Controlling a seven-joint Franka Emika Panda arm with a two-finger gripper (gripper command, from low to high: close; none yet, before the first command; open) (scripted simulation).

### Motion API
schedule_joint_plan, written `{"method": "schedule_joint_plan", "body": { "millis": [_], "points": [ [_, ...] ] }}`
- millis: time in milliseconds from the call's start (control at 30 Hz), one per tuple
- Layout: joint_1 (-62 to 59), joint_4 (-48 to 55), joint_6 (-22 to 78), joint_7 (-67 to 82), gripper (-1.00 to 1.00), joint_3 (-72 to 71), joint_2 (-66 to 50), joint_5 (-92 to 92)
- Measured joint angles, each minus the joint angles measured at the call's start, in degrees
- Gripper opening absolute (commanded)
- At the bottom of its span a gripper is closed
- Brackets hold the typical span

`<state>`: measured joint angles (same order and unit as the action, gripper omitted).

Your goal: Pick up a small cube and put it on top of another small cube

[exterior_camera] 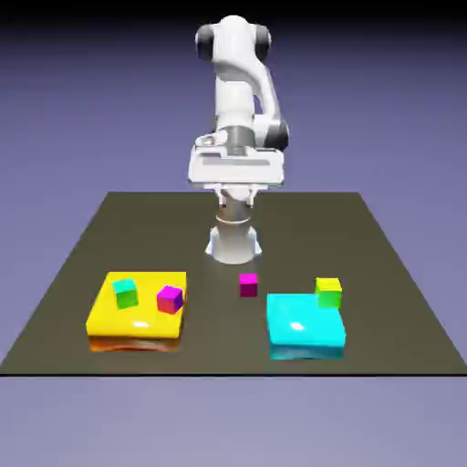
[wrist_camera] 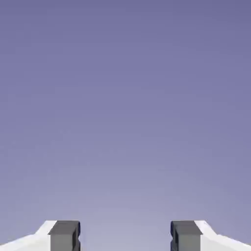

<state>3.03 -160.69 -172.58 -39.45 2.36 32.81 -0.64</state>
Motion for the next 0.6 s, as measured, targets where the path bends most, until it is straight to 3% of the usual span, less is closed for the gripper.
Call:
{"method": "schedule_joint_plan", "body": {
  "millis": [600],
  "points": [
    [34.92, 4.7, 21.24, 44.85, 0.0, 35.26, 2.3, -9.56]
  ]
}}
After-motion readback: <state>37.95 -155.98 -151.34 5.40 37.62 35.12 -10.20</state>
